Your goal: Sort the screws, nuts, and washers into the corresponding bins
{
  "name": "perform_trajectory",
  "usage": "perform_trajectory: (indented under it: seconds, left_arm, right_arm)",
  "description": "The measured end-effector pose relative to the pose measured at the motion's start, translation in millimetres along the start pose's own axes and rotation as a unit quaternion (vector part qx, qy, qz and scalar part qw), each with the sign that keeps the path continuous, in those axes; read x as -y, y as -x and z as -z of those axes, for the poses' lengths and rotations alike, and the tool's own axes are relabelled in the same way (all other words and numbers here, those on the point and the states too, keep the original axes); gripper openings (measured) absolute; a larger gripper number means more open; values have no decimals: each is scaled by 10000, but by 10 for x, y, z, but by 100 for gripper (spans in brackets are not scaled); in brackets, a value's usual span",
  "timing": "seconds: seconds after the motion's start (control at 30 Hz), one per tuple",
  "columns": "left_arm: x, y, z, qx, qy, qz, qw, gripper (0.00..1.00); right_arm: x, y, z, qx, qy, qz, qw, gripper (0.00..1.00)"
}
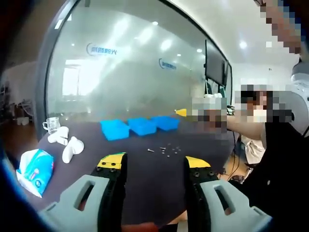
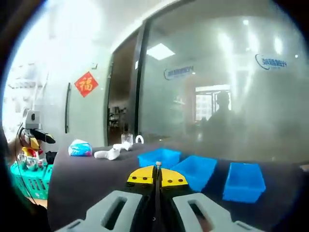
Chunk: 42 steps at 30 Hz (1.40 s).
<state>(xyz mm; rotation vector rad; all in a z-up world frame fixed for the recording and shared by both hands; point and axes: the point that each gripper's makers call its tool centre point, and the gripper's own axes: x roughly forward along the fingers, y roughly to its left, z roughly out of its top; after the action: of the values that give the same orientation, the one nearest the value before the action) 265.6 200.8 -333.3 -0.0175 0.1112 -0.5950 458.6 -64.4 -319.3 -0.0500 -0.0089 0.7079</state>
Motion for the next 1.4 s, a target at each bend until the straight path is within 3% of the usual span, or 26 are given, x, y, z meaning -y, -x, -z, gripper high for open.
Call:
perform_trajectory:
  seconds: [0.17, 0.33, 0.7, 1.0, 1.23, 1.4]
  left_arm:
    - [-10, 0, -7, 25, 14, -12, 10000, 46]
    - [-19, -1, -13, 39, 25, -19, 10000, 46]
    - [-50, 38, -37, 76, 47, -85, 9999, 46]
    - [-94, 42, -50, 101, 69, -134, 9998, 46]
    - [-115, 28, -52, 105, 85, -155, 9998, 46]
    - [-128, 31, -66, 139, 98, -172, 9997, 46]
  right_arm:
    - [98, -83, -57, 104, -19, 149, 9998, 0]
    - [277, -302, -71, 64, 14, 315, 9995, 0]
    - [930, -727, -69, -34, -66, 895, 9960, 0]
    - [1478, -724, -77, -165, -16, 1403, 9900, 0]
    - [1777, -614, 69, -423, -15, 1735, 9839, 0]
    - [2017, -576, 225, -789, 40, 1949, 9776, 0]
